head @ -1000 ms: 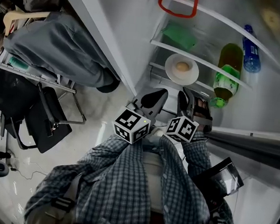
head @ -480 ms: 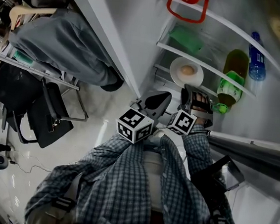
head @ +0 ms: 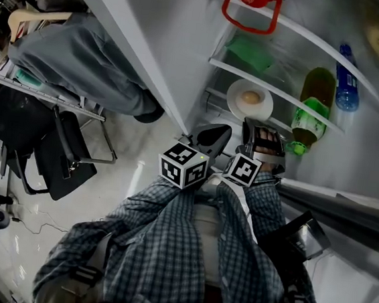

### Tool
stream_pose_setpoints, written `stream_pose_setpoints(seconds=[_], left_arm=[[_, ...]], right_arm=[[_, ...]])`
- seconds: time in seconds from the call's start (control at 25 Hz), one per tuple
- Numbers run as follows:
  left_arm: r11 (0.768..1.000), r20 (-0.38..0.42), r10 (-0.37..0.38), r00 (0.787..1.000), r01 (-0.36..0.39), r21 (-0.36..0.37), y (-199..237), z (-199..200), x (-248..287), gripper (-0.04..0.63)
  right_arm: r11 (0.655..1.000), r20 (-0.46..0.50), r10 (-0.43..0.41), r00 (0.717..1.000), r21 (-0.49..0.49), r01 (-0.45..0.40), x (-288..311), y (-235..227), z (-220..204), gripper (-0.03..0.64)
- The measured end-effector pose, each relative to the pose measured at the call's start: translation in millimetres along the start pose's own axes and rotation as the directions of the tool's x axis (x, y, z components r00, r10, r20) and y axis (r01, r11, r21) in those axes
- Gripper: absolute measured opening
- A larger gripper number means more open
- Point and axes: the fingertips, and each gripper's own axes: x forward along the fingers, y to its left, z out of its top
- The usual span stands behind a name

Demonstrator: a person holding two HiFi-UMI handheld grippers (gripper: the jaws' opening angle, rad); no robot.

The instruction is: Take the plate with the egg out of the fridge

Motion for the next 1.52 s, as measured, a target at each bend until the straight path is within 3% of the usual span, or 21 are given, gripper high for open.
stream_pose_setpoints(seconds=[0.2, 0.4, 0.52, 0.56, 0.64, 0.72, 0.84, 0.96, 1.04, 1.28, 1.4, 1.52], left_arm=[[1.000, -0.039, -0.002, 0.999, 0.003, 0.021, 0, -12, 12, 0.006], [0.998, -0.115, 0.011, 0.993, -0.018, -0.057, 4, -28, 24, 0.009], [0.989, -0.125, 0.012, 0.992, -0.030, -0.143, 9, -33, 28, 0.011], [0.985, -0.120, 0.005, 0.993, -0.025, -0.169, 9, -34, 29, 0.023], [0.979, -0.102, -0.021, 0.995, 0.000, -0.204, 7, -33, 33, 0.108], [0.965, -0.076, -0.055, 0.996, 0.033, -0.259, 3, -32, 36, 0.127], [0.926, -0.035, -0.083, 0.996, 0.064, -0.372, 4, -30, 40, 0.127], [0.897, -0.021, -0.091, 0.996, 0.073, -0.435, 7, -31, 45, 0.127], [0.853, -0.003, -0.090, 0.996, 0.076, -0.516, 12, -34, 48, 0.127], [0.685, 0.077, -0.053, 0.996, 0.093, -0.723, 28, -36, 53, 0.127], [0.592, 0.105, -0.049, 0.993, 0.113, -0.798, 32, -40, 55, 0.127], [0.517, 0.144, -0.055, 0.988, 0.152, -0.842, 33, -42, 57, 0.127]], right_arm=[[1.000, 0.007, 0.000, 1.000, 0.008, 0.000, -9, 1, -1, 0.031], [1.000, 0.005, -0.020, 1.000, 0.018, 0.020, -19, -5, -3, 0.026], [1.000, -0.002, -0.025, 1.000, 0.016, 0.025, -22, -5, -6, 0.025], [1.000, -0.003, -0.026, 1.000, 0.013, 0.026, -23, -5, -7, 0.025], [1.000, -0.003, -0.027, 1.000, 0.010, 0.027, -24, -5, -7, 0.023], [1.000, -0.002, -0.030, 1.000, 0.009, 0.030, -26, -5, -8, 0.023], [0.999, 0.002, -0.041, 0.999, 0.006, 0.041, -28, -6, -8, 0.023], [0.999, 0.009, -0.039, 0.999, -0.001, 0.039, -32, -5, -8, 0.023], [0.999, 0.010, -0.039, 0.999, -0.010, 0.039, -35, -4, -7, 0.023], [0.997, 0.012, -0.044, 0.999, -0.059, 0.045, -43, 0, -5, 0.023], [0.998, 0.014, -0.022, 1.000, -0.050, 0.023, -46, 6, -3, 0.023], [0.998, 0.016, -0.017, 1.000, -0.059, 0.018, -48, 10, -4, 0.023]])
